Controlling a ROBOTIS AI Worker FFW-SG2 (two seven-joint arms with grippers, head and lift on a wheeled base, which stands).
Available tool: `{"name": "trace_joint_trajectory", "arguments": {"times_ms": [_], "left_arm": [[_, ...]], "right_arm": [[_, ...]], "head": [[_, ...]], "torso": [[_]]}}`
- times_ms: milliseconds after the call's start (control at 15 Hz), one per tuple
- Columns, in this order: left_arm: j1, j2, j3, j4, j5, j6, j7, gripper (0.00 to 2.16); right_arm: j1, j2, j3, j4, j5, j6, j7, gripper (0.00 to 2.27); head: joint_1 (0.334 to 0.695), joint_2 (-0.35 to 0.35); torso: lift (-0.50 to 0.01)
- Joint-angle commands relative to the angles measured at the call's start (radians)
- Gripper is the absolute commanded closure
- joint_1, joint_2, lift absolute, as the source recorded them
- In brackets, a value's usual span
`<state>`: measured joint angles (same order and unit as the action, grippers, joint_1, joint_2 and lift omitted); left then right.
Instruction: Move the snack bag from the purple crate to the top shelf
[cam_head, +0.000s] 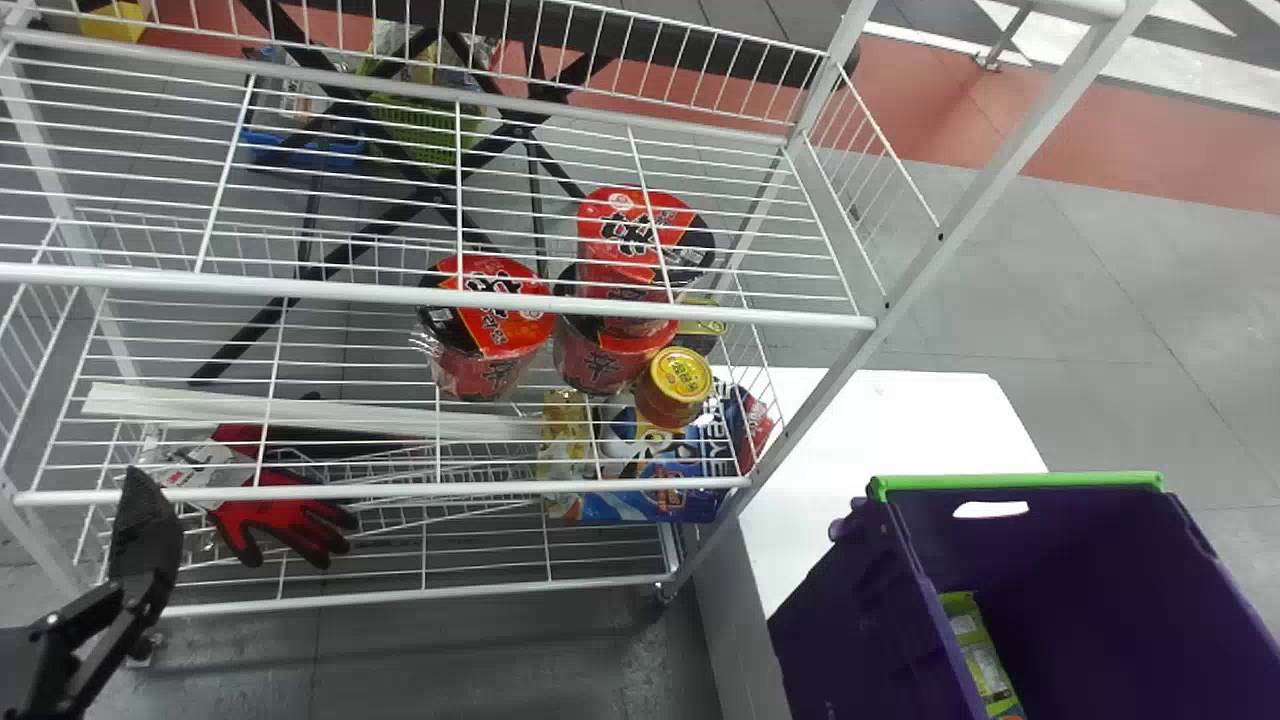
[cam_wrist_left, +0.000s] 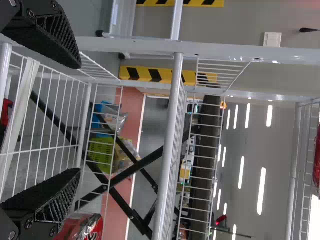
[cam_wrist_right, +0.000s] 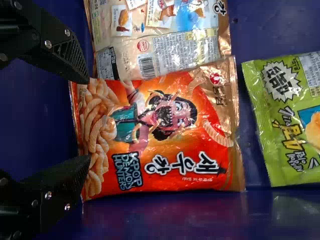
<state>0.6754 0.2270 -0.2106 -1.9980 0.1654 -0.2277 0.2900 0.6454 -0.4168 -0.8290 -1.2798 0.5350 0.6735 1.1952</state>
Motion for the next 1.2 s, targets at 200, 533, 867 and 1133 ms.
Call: {"name": "trace_joint_trajectory", "arguments": {"times_ms": [200, 533, 867, 1133], "left_arm": [[-0.004, -0.001, 0.0, 0.01, 0.003, 0.0, 0.0, 0.07], [0.0, 0.0, -0.001, 0.011, 0.003, 0.0, 0.0, 0.07], [-0.002, 0.002, -0.001, 0.018, 0.003, -0.003, -0.002, 0.07], [-0.002, 0.002, 0.004, 0.024, 0.005, -0.003, -0.012, 0.07]], "right_arm": [[-0.017, 0.023, 0.039, 0.011, -0.004, -0.07, -0.089, 0.35], [-0.018, 0.042, 0.057, 0.019, -0.004, -0.14, -0.175, 0.35], [-0.018, 0.053, 0.087, 0.068, -0.003, -0.168, -0.252, 0.35], [-0.018, 0.053, 0.085, 0.08, -0.004, -0.171, -0.273, 0.35]], "head": [[0.695, -0.35], [0.695, -0.35], [0.695, -0.35], [0.695, -0.35]], "torso": [[-0.454], [-0.454], [-0.454], [-0.454]]}}
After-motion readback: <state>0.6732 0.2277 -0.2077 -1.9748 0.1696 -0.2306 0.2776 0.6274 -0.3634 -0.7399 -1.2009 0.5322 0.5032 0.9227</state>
